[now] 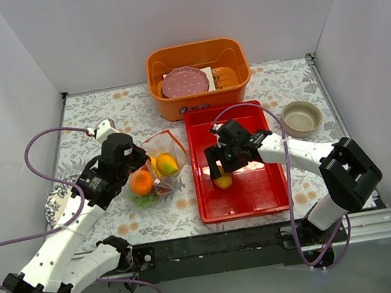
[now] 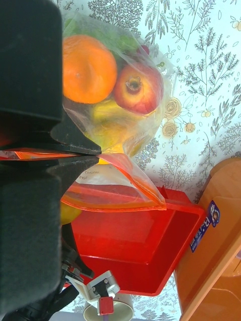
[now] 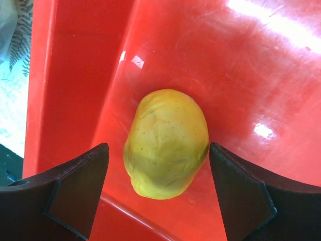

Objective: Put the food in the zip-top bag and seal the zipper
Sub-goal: Pick up the fake fruit from the bin.

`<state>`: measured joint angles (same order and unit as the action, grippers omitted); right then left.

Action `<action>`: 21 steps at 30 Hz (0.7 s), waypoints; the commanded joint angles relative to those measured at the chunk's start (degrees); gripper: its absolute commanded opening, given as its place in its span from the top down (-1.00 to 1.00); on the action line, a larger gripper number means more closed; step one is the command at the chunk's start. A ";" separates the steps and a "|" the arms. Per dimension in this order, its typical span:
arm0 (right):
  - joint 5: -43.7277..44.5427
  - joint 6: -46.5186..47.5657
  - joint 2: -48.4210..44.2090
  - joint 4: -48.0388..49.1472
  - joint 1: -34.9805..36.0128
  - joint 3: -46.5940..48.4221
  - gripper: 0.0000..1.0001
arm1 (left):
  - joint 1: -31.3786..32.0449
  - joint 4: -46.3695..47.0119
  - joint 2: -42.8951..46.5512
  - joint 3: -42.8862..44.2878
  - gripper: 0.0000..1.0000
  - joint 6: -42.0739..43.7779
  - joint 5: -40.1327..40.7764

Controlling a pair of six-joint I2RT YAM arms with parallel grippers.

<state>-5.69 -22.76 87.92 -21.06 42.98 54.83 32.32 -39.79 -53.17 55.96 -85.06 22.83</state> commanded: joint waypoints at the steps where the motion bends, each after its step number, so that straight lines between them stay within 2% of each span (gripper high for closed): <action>1: 3.05 -0.79 -0.73 -1.43 -0.09 0.54 -0.75 | -0.32 1.73 -0.36 0.55 1.00 0.68 -0.68; 5: 3.76 -0.35 -1.43 -2.93 -0.09 0.02 -0.75 | -0.32 2.17 -0.62 0.55 1.00 0.94 -0.94; 8: 3.23 -0.26 -2.05 -3.29 -0.09 -0.95 -0.82 | -0.32 2.09 -0.71 0.37 1.00 1.03 -0.86; 17: -0.10 -0.09 -1.79 1.10 -0.18 -3.23 -0.85 | -0.32 2.96 -1.06 0.29 1.00 0.24 -1.82; 21: 0.24 0.35 -0.47 1.29 -0.09 -1.14 -0.85 | -0.24 2.61 -1.50 0.72 1.00 0.15 -1.91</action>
<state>-4.82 -22.72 87.15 -22.15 42.96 52.16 32.32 -37.98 -54.57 55.96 -84.88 21.41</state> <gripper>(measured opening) 0.926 0.013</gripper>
